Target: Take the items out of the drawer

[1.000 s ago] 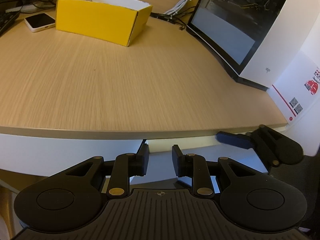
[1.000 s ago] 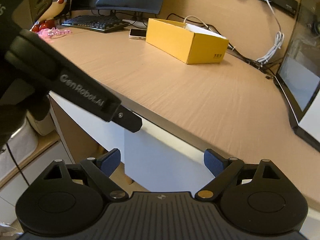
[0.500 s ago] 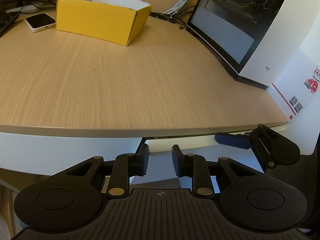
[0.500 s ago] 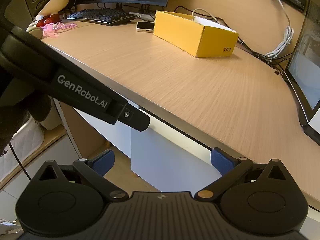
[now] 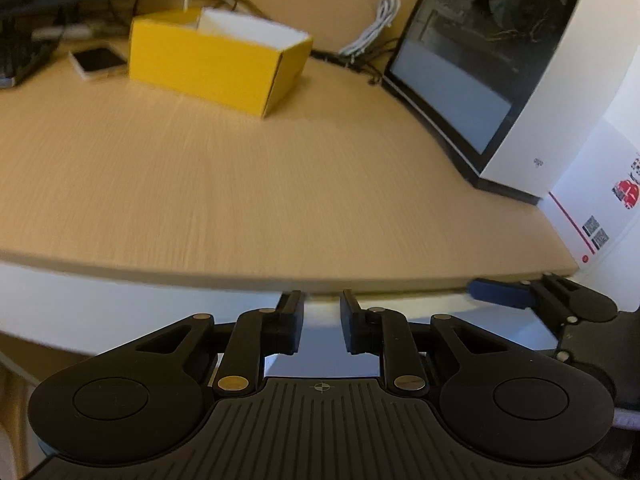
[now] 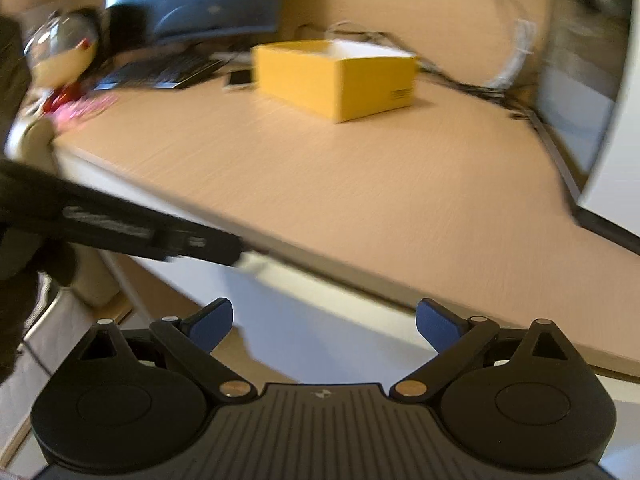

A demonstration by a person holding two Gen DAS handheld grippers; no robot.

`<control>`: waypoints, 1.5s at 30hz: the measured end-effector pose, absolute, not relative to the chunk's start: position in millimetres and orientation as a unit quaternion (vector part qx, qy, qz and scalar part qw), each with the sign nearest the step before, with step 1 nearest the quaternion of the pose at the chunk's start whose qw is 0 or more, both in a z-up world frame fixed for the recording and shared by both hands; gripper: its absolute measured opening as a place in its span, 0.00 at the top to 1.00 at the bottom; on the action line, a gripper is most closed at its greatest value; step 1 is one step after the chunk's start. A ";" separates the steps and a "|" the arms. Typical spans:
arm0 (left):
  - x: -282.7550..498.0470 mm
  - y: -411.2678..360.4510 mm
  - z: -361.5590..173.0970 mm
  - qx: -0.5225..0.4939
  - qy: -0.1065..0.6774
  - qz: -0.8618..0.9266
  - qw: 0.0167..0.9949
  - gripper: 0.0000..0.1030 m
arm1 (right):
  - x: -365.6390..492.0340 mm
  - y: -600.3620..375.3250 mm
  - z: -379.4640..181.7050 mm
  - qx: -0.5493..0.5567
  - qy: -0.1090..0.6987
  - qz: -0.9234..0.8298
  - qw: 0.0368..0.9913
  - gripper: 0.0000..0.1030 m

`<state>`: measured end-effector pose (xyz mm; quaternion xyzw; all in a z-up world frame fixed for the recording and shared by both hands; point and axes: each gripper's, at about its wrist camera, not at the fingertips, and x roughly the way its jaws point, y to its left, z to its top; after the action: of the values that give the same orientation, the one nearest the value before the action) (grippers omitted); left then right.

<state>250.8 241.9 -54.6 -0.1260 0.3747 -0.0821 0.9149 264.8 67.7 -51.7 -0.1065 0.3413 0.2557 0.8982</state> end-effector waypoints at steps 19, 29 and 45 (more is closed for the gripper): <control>254.9 180.7 -52.0 -0.047 0.387 -0.052 0.919 0.81 | 256.9 -4.8 -58.1 -0.115 0.338 0.235 0.904 0.04; 253.4 232.5 -66.6 -0.170 0.401 0.041 0.899 0.83 | 261.7 -7.8 -60.1 -0.099 0.341 0.247 0.902 0.04; 261.7 222.9 -69.8 -0.154 0.419 0.016 0.895 0.78 | 272.0 5.4 -62.1 -0.113 0.350 0.269 0.890 0.00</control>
<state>261.7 222.9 -69.8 -0.1538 0.4193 0.0159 0.8946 272.0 5.4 -62.1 -0.1127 0.3501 0.2695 0.8900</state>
